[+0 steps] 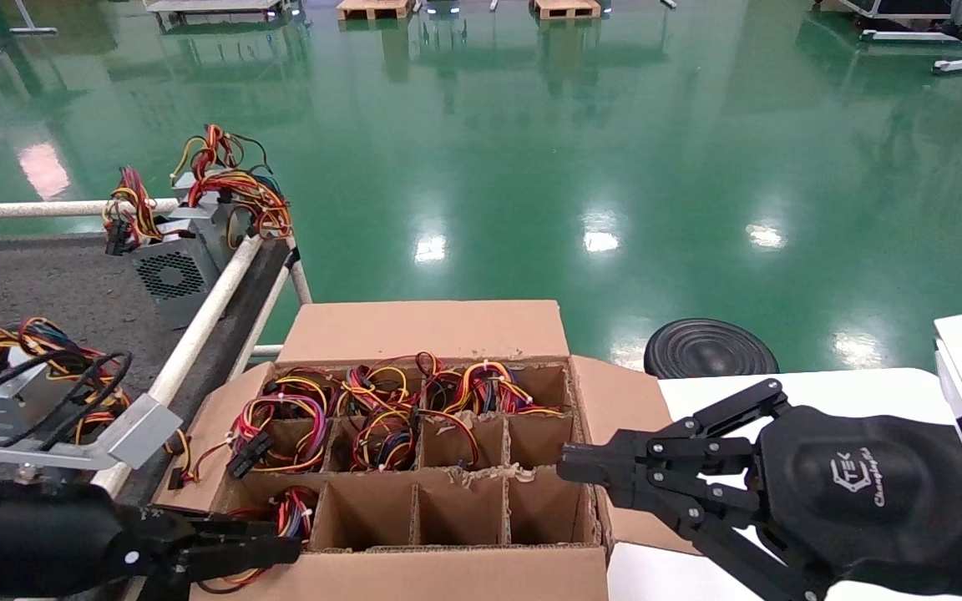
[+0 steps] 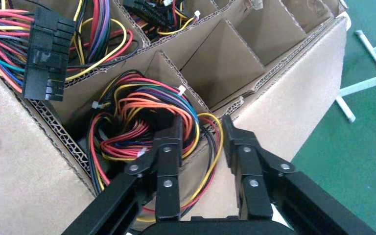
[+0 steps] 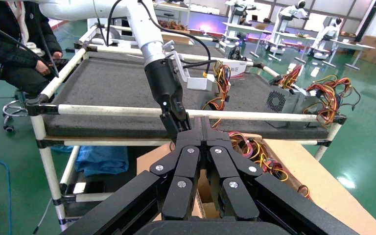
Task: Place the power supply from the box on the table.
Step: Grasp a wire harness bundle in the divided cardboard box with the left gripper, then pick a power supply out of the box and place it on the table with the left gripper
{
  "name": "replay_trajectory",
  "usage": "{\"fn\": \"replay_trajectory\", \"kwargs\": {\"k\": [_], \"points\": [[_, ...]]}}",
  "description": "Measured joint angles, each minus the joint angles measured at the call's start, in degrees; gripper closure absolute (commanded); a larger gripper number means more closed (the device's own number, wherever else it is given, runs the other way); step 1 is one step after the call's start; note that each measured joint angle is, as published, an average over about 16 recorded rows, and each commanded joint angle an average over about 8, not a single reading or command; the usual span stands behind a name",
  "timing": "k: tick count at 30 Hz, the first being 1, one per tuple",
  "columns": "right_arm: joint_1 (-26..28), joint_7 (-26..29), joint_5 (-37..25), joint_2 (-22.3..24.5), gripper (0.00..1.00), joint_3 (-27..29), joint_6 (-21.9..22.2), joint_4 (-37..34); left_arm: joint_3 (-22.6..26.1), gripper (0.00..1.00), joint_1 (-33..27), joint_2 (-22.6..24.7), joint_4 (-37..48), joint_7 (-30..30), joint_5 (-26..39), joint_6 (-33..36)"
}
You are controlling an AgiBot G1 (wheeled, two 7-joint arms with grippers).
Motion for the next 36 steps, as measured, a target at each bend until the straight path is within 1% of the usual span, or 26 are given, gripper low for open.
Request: {"fn": "replay_trajectory", "kwargs": {"k": [24,36], "points": [[0.0,0.0,0.0,0.0,1.0,0.0,0.0,0.0,-0.9,1.0,2.1,-1.6,-1.8,-0.4,-0.8,-2.9],[0.0,0.0,0.0,0.0,1.0,0.0,0.0,0.0,-3.3,1.0,1.3,-2.0,-2.5,0.9,-1.9,-3.7]]}}
